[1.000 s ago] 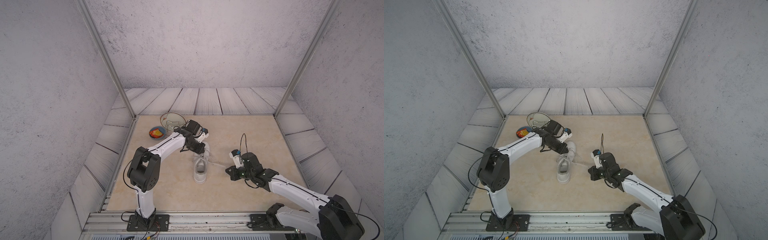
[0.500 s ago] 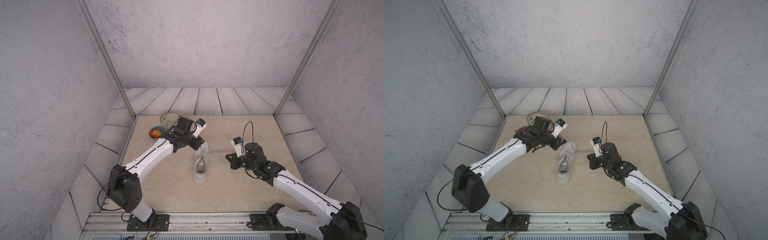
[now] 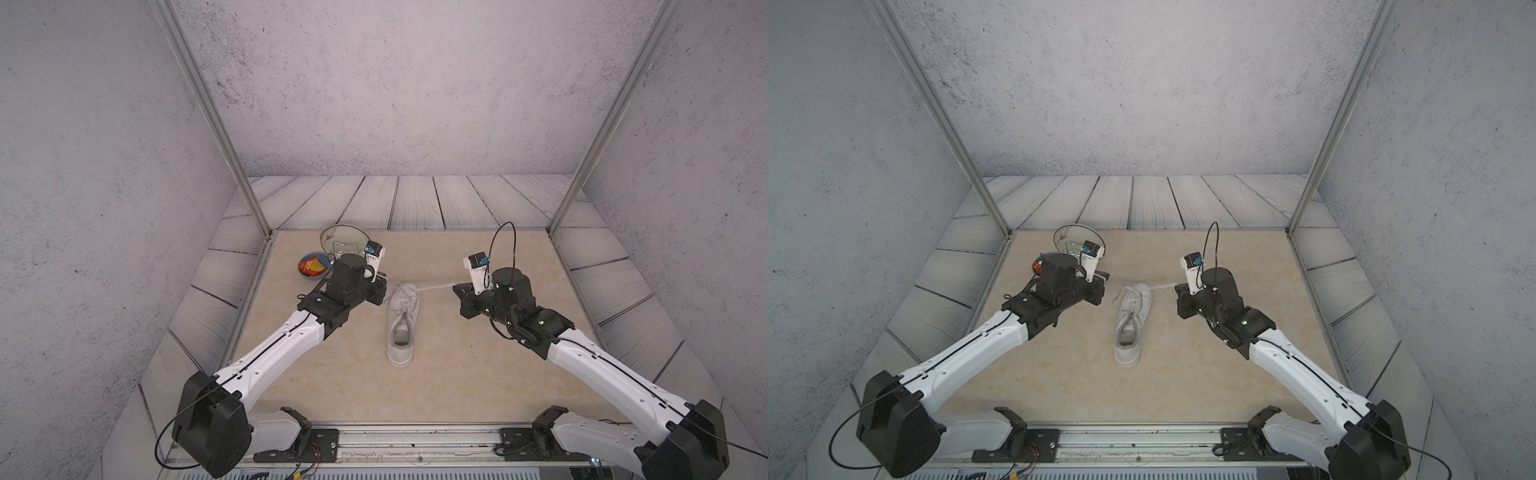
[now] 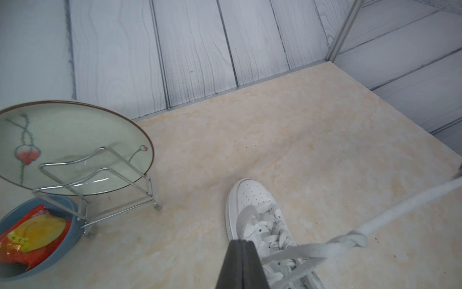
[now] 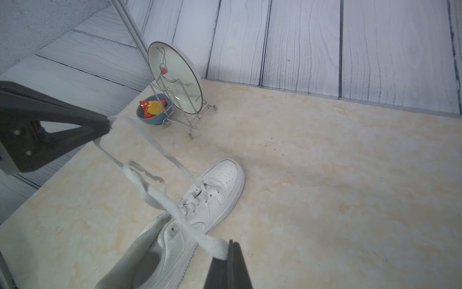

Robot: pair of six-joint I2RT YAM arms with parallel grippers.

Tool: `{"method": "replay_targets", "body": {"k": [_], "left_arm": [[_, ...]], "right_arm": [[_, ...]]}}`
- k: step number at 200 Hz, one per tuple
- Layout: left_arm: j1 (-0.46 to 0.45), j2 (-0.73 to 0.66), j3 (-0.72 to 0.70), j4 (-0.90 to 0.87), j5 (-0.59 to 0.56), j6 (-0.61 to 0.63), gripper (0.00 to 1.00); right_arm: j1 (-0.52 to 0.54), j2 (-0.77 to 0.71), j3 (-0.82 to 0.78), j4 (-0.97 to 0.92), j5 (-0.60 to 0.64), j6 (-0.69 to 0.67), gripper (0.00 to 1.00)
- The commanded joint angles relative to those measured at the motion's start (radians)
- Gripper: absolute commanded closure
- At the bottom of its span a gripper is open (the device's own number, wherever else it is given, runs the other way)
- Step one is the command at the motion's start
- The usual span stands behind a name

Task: Tie the shoes
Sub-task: Tie the shoelace on the shoe.

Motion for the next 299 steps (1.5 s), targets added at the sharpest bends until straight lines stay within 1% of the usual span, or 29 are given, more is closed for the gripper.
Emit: {"method": "replay_targets", "body": {"k": [1,22,45,82,123,152,189,218,229,253,299], "left_arm": [[0.006,-0.031,-0.025,0.042,-0.13,-0.051,1.0],[0.01,-0.033,-0.043,0.05,-0.182,-0.055,1.0],[0.011,-0.026,-0.064,0.066,-0.206,-0.055,1.0],[0.012,-0.01,-0.081,0.043,-0.234,-0.059,1.0],[0.012,-0.021,-0.132,0.043,-0.261,-0.098,1.0],[0.013,-0.014,-0.159,0.045,-0.278,-0.142,1.0],[0.027,-0.012,-0.186,0.017,-0.351,-0.216,1.0],[0.061,-0.013,-0.212,-0.008,-0.388,-0.284,1.0],[0.081,-0.016,-0.228,-0.008,-0.386,-0.307,1.0],[0.128,-0.021,-0.262,0.009,-0.344,-0.327,1.0],[0.176,0.0,-0.296,0.018,-0.319,-0.34,1.0]], "right_arm": [[0.002,0.012,0.025,-0.045,0.098,-0.019,1.0],[-0.001,0.005,0.02,-0.081,0.194,-0.02,1.0],[-0.015,-0.008,0.004,-0.103,0.277,-0.02,1.0],[-0.062,-0.018,-0.022,-0.129,0.337,-0.01,1.0],[-0.138,-0.043,-0.068,-0.142,0.365,0.035,1.0],[-0.204,-0.075,-0.11,-0.141,0.36,0.076,1.0],[-0.255,-0.091,-0.166,-0.133,0.363,0.131,1.0],[-0.286,-0.075,-0.193,-0.118,0.347,0.155,1.0],[-0.29,-0.066,-0.196,-0.115,0.348,0.154,1.0],[-0.305,-0.046,-0.2,-0.116,0.366,0.153,1.0],[-0.362,-0.008,-0.228,-0.1,0.379,0.148,1.0]]}}
